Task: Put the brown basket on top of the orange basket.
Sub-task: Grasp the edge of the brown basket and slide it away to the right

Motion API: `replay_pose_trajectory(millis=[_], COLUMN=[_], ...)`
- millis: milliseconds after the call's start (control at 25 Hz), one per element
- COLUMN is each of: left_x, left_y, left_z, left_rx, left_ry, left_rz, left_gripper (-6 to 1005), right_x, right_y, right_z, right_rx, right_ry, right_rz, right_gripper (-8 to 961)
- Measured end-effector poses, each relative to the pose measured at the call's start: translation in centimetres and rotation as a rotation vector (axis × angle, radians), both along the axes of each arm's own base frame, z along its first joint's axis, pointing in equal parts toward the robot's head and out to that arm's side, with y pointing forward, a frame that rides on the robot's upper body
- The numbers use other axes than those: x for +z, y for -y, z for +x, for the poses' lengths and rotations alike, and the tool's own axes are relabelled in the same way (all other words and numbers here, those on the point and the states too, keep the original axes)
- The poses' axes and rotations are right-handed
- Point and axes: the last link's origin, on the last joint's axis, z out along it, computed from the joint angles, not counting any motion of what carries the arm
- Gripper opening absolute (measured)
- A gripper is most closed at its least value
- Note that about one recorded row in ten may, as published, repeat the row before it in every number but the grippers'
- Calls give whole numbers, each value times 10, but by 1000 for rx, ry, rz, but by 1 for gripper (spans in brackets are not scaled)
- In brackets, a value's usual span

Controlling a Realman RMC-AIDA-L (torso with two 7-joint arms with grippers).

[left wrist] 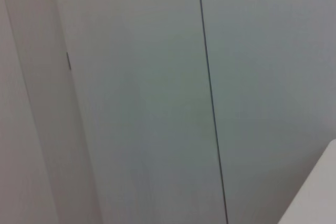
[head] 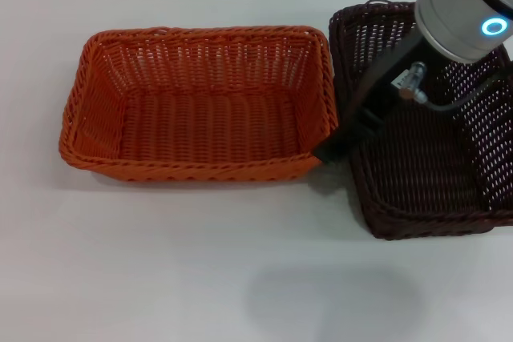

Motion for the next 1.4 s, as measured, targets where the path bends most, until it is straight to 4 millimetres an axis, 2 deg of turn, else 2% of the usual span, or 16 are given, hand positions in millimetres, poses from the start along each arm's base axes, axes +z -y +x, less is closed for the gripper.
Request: replay_pose_trajectory(millis=[240,520,760,960,1160,1400], left_x=[2,6,5,5,4,2], left_y=[-2,-4,-4,-3,1,7], left_z=[0,0,1,0,-2,-5], left_rx=[-3,-7,-11,-6,4,18], left_ry=[-3,-12,-15,-12,-6,11], left_rz=[-1,-1,-11,-7,-2,10], left_gripper=[827,827,827,827,827,827], right_x=[6,14,29,40,39,45], right_y=[-2,0,-15,-33,-46,-65], right_z=[9,13,23,22,17,21], right_rx=[0,-23,-52,18,118,184], right_ry=[58,48,43,127,229,345], right_rz=[2,4,124,246,327,442], right_gripper=[819,820,820,820,819,819])
